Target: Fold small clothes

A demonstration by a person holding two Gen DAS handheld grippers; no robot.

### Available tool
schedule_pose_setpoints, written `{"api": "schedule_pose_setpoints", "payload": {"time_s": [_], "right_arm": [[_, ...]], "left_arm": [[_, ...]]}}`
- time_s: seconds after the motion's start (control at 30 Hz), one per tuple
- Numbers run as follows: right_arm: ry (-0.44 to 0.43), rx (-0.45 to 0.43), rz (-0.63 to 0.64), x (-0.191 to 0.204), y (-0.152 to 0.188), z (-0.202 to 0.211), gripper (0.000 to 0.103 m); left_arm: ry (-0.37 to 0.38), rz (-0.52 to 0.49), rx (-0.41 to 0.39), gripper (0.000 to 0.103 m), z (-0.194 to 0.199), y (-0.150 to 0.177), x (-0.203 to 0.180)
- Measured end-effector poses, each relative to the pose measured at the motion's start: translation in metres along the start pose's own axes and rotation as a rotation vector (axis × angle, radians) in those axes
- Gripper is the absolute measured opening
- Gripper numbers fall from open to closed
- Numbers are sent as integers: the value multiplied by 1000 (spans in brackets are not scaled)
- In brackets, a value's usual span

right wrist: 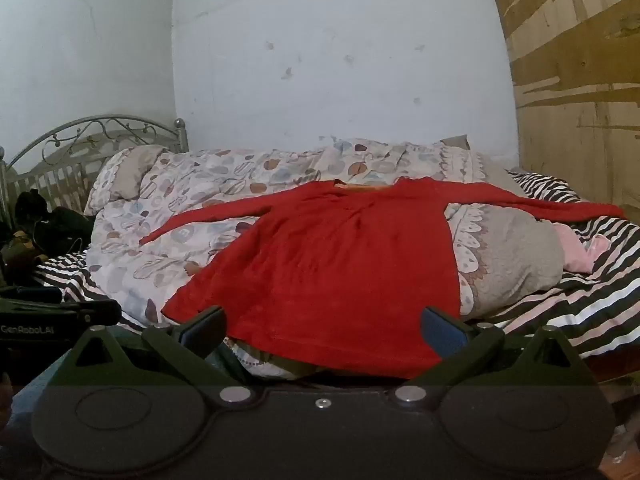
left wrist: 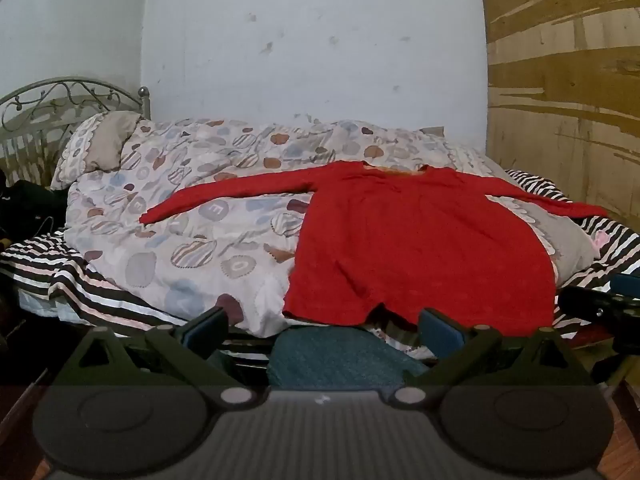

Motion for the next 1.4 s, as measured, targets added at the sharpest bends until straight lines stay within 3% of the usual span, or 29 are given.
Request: {"api": "schedule_pose_setpoints", "payload": {"time_s": [1.4], "right_arm": [[5, -11, -4, 2, -2, 3, 103]], "left_arm": [[16, 6, 16, 103, -5, 1, 0]]}}
Point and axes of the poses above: each gripper's, at about its wrist camera, not at the fingertips, and z roughly against the way its jaws point, x to its left, y to its underside, the point moved 4 cm from there along -z, roughly the way its jaws point, and after that the axes turned 13 degrees about -z, right-handed, at the moved point
